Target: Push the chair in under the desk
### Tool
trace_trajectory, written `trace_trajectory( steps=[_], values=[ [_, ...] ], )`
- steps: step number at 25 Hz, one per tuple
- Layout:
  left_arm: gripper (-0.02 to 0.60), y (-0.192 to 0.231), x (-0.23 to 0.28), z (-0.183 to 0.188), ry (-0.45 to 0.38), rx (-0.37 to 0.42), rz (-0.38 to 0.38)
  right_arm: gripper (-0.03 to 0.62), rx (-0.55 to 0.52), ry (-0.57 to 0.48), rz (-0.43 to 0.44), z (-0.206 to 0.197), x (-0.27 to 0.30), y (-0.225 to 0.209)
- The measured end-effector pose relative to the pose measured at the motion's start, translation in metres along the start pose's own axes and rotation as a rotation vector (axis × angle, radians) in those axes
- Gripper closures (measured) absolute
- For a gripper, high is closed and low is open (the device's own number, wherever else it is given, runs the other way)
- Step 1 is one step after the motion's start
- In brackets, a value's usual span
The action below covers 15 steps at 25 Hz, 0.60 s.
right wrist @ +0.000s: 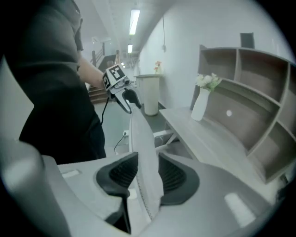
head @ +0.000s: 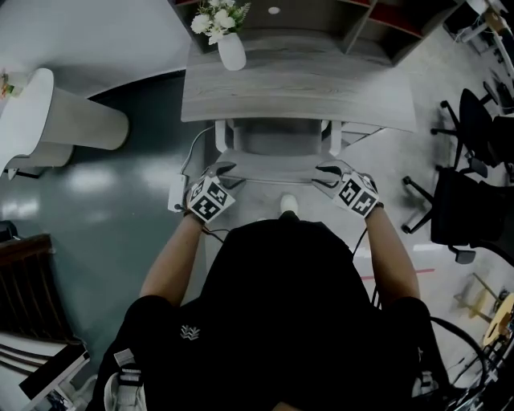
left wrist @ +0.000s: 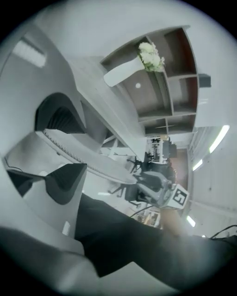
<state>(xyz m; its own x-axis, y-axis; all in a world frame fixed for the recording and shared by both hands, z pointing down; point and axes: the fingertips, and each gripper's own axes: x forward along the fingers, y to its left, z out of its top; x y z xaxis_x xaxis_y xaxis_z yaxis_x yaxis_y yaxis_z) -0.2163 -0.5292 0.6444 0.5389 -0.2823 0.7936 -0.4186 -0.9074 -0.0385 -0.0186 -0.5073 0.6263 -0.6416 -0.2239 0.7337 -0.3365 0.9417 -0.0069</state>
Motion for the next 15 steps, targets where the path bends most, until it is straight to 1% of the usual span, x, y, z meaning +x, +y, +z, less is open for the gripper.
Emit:
trace_trajectory(
  steps=[3,5,8,11,13,15],
  values=[
    [0.376,0.022,-0.019,0.025,-0.14,-0.119,0.037,0.454,0.03,-0.077,-0.105,0.019,-0.004,-0.018],
    [0.387,0.036,-0.025,0.042,-0.212,-0.167,0.067,0.461,0.062,-0.123,-0.169,0.028,-0.006,-0.028],
    [0.407,0.053,-0.033,0.064,-0.288,-0.198,0.128,0.464,0.145,-0.195,-0.254,0.041,-0.015,-0.046],
    [0.449,0.075,-0.046,0.083,-0.35,-0.19,0.252,0.464,0.218,-0.248,-0.372,0.05,-0.023,-0.065],
    [0.481,0.091,-0.056,0.094,-0.414,-0.205,0.336,0.464,0.268,-0.278,-0.441,0.051,-0.027,-0.076],
    [0.528,0.101,-0.068,0.104,-0.467,-0.24,0.38,0.465,0.374,-0.335,-0.475,0.048,-0.031,-0.087]
  ],
)
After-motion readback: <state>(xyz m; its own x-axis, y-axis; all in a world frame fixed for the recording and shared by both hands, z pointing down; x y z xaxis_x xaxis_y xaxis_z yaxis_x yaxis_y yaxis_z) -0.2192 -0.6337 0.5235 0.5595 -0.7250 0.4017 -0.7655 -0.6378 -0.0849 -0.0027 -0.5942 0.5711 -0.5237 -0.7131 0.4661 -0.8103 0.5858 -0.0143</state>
